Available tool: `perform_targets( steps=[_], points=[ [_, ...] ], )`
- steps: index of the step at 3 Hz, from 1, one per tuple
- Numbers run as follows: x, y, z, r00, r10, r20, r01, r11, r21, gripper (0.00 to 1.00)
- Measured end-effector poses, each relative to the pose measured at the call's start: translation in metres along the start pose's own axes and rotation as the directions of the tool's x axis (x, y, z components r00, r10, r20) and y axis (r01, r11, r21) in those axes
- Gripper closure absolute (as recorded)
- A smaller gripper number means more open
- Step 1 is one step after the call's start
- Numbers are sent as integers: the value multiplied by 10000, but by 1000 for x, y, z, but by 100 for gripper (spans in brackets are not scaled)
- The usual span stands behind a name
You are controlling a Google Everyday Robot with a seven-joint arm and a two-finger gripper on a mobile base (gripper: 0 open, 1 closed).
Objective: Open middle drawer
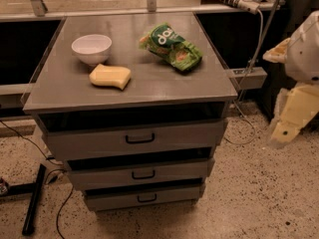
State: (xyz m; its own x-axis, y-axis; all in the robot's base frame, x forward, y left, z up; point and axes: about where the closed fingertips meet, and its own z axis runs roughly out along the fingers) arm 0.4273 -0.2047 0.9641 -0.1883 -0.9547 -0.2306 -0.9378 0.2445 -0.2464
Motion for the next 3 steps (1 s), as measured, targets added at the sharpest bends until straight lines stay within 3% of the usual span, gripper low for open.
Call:
perform_targets(
  steps=[1,2,3],
  points=[
    [-7,23,30,9956,-724,603,734,9972,-146,0],
    [0,32,70,9805,-1388,1389,1419,9898,-127,0],
    [23,29,113,9631,-1663,2117,1670,9858,147,0]
  ],
)
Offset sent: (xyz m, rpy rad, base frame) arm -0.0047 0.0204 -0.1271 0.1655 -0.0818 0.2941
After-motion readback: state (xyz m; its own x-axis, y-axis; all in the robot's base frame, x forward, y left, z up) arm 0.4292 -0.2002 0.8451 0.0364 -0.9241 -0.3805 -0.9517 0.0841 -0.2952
